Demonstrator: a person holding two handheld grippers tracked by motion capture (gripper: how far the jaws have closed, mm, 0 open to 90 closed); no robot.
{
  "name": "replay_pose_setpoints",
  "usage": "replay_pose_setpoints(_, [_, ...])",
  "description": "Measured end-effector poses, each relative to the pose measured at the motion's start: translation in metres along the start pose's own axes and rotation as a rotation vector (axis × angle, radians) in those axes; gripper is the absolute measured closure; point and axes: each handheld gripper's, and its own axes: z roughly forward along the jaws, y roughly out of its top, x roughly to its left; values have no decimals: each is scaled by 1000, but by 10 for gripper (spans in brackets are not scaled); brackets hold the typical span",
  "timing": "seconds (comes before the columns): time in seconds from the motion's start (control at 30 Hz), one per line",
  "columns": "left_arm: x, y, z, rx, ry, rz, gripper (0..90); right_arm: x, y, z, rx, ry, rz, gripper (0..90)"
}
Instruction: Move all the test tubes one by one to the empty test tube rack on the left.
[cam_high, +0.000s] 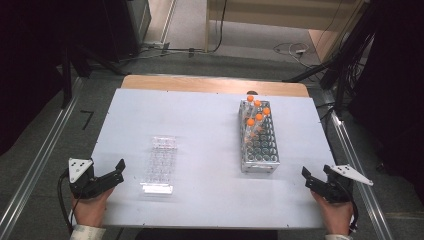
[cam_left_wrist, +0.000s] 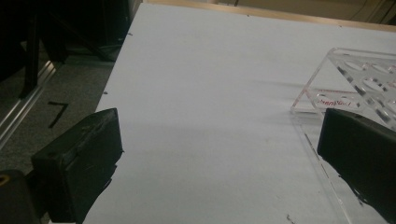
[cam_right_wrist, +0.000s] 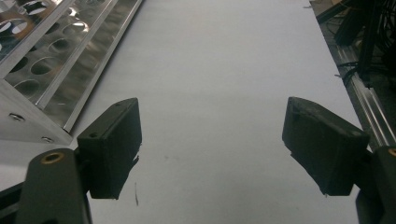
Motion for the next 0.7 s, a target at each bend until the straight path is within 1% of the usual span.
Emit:
replay_pose_setpoints(0.07, [-1,-1,1,4,1,12,5,1,0,1,1,2,-5,187])
replay_pose_setpoints(0.13, [-2,-1,0,5,5,21,5,1,0,0,1,5,1,189])
replay_pose_setpoints(0.2, [-2,-1,1,3,5,22,5,4,2,0,-10,15,1,192])
replay_pose_setpoints(0.33, [-3,-2,1,5,12,31,6,6,3,1,-10,28,-1,192])
replay_pose_setpoints(0.5, [-5,-2,1,-2,17,39,10,12,10,4,-22,50,-13,193])
replay_pose_setpoints(0.53, [-5,-2,1,-2,19,39,10,16,13,6,-24,62,-20,193])
replay_pose_setpoints(0.63, [-5,-3,1,-3,19,39,10,20,16,8,-26,75,-21,194])
replay_pose_setpoints(0.7, [-6,-3,1,-2,21,41,10,25,19,9,-33,93,-30,195])
